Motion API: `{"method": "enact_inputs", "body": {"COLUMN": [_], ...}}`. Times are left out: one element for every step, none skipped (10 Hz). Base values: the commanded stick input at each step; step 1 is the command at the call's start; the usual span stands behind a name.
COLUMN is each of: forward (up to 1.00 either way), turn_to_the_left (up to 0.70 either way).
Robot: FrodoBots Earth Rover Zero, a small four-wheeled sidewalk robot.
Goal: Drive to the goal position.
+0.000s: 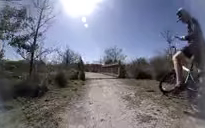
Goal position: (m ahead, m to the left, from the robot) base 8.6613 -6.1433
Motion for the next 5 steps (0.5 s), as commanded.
{"method": "enact_inputs", "body": {"forward": [0.5,0.5,0.5,0.5,0.5], "turn_to_the_left": [0.0,0.0,0.0,0.0,0.0]}}
